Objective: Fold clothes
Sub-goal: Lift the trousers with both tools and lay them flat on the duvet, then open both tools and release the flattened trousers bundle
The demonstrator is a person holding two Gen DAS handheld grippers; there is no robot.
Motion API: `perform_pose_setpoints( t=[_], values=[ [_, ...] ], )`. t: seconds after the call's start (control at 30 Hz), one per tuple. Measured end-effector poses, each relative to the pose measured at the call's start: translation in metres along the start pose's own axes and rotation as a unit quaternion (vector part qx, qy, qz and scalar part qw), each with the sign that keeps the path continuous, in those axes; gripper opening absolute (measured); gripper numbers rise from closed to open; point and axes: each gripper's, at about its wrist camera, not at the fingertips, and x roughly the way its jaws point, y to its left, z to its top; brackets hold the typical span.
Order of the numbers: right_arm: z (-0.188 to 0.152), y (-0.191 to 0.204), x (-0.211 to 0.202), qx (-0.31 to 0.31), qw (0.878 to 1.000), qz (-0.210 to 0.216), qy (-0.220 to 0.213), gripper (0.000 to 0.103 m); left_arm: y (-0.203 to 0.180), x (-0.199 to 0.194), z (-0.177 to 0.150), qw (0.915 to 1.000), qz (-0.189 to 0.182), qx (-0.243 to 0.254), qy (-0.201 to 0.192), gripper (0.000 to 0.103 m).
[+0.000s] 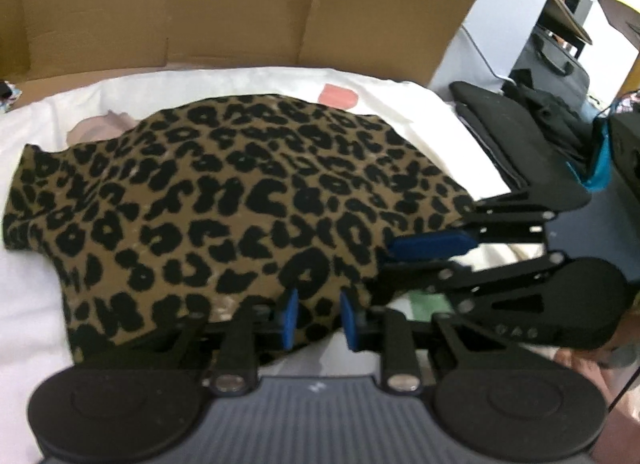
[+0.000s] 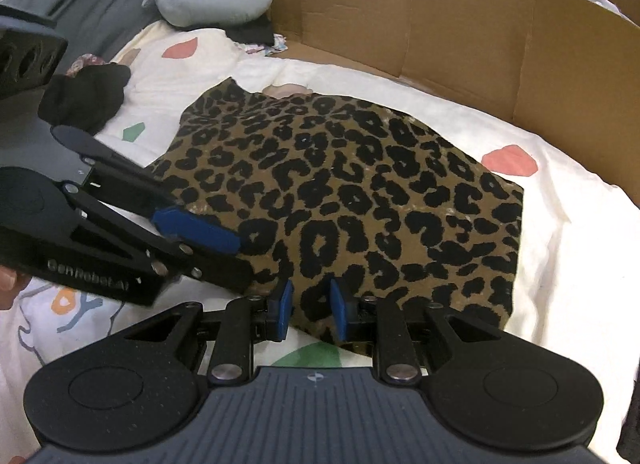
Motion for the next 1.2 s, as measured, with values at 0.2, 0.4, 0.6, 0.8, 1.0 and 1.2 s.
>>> perform_pose_setpoints(
  t=[0.2, 0.4, 0.6, 0.8, 1.0, 1.2],
  values=[
    [-0.004, -0.019, -0.007, 0.034, 0.999, -0.012, 0.002, 0.027, 0.011, -0.009, -0.006, 0.9998, 0.016, -0.010, 0.004, 0.025],
    [-0.009, -0.036, -0.015, 0.073, 0.997, -0.022, 0.002, 0.026, 0.034, -0.021, -0.010, 0.9979, 0.034, -0.055, 0.008, 0.022],
    [-0.015, -0.057, -0.026, 0.122, 0.992, -0.040, -0.006, 0.026, 0.051, -0.033, -0.015, 0.9944, 0.055, -0.091, 0.004, 0.020],
    [-0.028, -0.078, -0.034, 0.167, 0.984, -0.066, 0.004, 0.029, 0.067, -0.045, -0.024, 0.9906, 0.083, -0.109, 0.002, 0.019],
    [-0.033, -0.082, -0.041, 0.188, 0.980, -0.067, 0.004, 0.030, 0.082, -0.058, -0.031, 0.9854, 0.109, -0.131, 0.002, 0.021],
    [-0.035, -0.089, -0.045, 0.244, 0.969, -0.022, 0.001, 0.030, 0.089, -0.074, -0.034, 0.9817, 0.114, -0.152, -0.016, 0.025]
  ],
)
